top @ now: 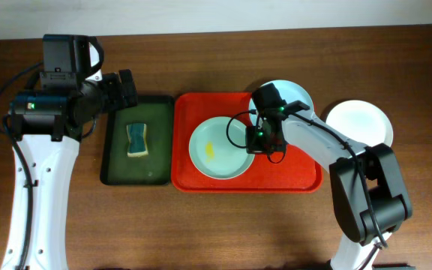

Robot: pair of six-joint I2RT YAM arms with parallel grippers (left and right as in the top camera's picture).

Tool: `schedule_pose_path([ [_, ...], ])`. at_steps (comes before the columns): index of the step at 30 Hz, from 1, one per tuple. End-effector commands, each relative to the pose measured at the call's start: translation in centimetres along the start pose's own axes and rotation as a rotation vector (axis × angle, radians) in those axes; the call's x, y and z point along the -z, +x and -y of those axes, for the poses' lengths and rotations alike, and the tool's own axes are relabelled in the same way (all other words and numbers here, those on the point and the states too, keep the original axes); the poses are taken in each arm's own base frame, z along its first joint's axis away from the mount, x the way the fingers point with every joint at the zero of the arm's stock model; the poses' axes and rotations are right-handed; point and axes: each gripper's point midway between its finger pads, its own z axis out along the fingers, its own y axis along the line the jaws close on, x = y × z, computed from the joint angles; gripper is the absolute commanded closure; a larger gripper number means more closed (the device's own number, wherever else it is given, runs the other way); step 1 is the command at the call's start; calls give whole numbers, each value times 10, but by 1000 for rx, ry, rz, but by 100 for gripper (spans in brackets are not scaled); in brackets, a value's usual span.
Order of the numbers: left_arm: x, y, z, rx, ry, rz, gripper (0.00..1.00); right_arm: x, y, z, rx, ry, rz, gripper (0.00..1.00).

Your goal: Clean dirty plates on tray and stack at the side

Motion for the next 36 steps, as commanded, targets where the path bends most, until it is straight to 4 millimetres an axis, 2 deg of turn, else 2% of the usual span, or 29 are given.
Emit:
schedule_pose_path([
  [1, 1, -2, -1, 19, 4, 5, 0, 13, -8, -4, 1, 29, 32, 96],
  [3, 1, -2, -1, 19, 4, 5, 1, 11, -7, 2, 14, 91, 47, 96],
  [6, 1, -2, -1, 19, 4, 5, 1, 5, -3, -6, 45, 112, 61, 96],
  [10, 1, -2, -1, 19, 4, 5, 1, 7, 0, 4, 58, 191, 69, 96],
  [18, 1, -2, -1, 20, 6, 6, 1, 8, 0, 9, 59, 221, 69, 96],
  [20, 2, -16, 2, 22, 17, 64, 1, 8, 3, 15, 58, 251, 63, 96],
  [24, 2, -19, 8, 21, 48, 73, 1, 9, 5, 23, 58, 291, 59, 96],
  [25, 1, -4, 11, 18, 70, 11, 13, 8, 5, 23, 58, 290, 61, 96],
  [26, -4, 10, 11, 15, 69, -48, 25, 8, 5, 23, 58, 289, 62, 96],
  [27, -12, 27, 9, 12, 55, -116, 41, 8, 4, 22, 58, 287, 63, 96],
  [28, -26, 46, 8, 5, 43, -181, 69, 8, 4, 22, 58, 284, 64, 96],
  [29, -45, 66, 5, -7, 15, -237, 74, 8, 4, 21, 58, 283, 65, 96],
  [30, -60, 80, 0, -17, -17, -273, 74, 8, 4, 21, 58, 283, 65, 96],
  [32, -99, 110, -9, -34, -70, -345, 68, 8, 4, 22, 58, 285, 63, 96],
  [36, -154, 134, -10, -59, -77, -397, 69, 8, 4, 22, 58, 284, 63, 96],
])
